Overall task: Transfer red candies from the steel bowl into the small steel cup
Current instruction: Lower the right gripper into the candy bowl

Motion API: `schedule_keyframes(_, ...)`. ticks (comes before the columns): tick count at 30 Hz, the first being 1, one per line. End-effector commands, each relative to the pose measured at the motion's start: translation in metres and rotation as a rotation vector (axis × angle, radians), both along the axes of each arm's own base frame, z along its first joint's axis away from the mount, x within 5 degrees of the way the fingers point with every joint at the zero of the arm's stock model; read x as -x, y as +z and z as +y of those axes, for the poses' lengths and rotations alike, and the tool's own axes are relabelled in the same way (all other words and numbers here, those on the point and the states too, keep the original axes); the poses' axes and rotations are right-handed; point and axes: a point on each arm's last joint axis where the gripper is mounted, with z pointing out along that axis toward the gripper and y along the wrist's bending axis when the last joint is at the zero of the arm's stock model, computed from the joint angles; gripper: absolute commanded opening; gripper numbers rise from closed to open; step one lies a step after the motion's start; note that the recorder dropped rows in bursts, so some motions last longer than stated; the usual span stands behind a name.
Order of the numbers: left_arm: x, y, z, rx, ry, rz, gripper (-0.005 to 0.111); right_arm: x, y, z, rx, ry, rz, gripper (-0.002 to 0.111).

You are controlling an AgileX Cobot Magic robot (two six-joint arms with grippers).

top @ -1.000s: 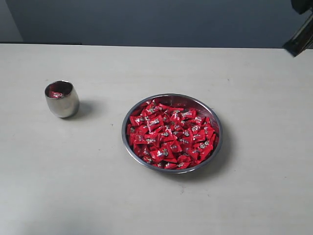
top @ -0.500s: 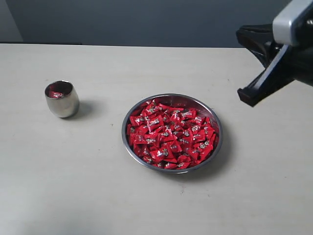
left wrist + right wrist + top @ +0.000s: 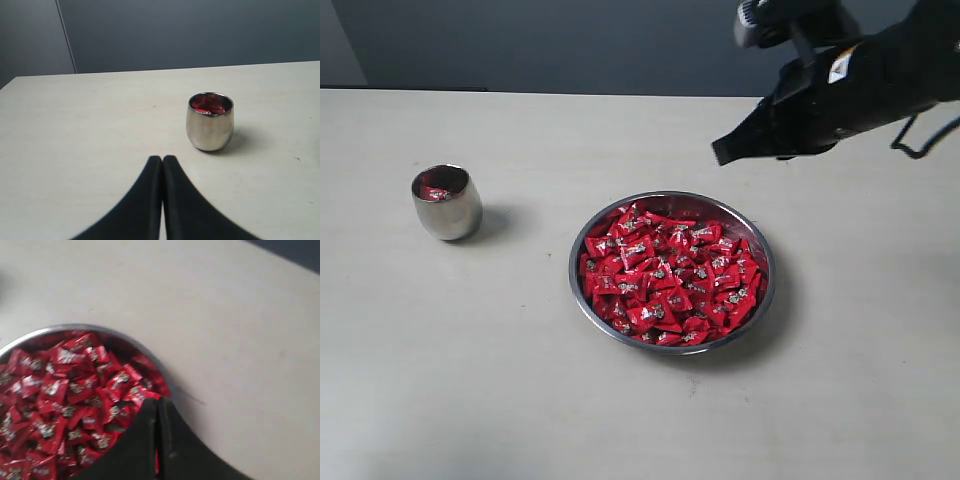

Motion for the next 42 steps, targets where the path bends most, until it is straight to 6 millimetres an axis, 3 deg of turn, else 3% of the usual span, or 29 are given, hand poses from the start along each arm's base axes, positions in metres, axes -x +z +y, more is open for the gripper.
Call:
schedule_keyframes(1,0.0,-0.001,0.0,0.004,0.001,-0.003,0.0,-0.019,-0.027,0.022,-0.002,0.081,0.142,-0.001)
schedule_keyframes(7,0.0,-0.001,0.0,0.004,0.001,-0.003,0.0,-0.035,-0.051,0.034,0.017,0.078,0.22,-0.001)
schedule_keyframes(14,0.0,-0.001,0.0,0.004,0.001,-0.003,0.0,-0.041,-0.06,0.045,-0.049,0.069,0.283,-0.001)
schedule_keyframes(18,0.0,-0.001,0.0,0.004,0.001,-0.003,0.0,-0.04,-0.062,0.051,-0.056,0.087,0.301,-0.001)
schedule_keyframes(29,0.0,-0.001,0.0,0.004,0.001,-0.003,0.0,-0.03,-0.098,0.074,-0.041,0.108,0.415,-0.001)
schedule_keyframes(35,0.0,-0.001,0.0,0.004,0.001,-0.003,0.0,-0.03,-0.1,0.076,-0.058,0.096,0.408,-0.001)
schedule_keyframes(37,0.0,-0.001,0.0,0.004,0.001,-0.003,0.0,-0.031,-0.1,0.077,-0.059,0.097,0.407,0.004)
schedule_keyframes(42,0.0,-0.001,0.0,0.004,0.001,-0.003,0.0,-0.036,-0.091,0.082,-0.085,0.095,0.385,0.037)
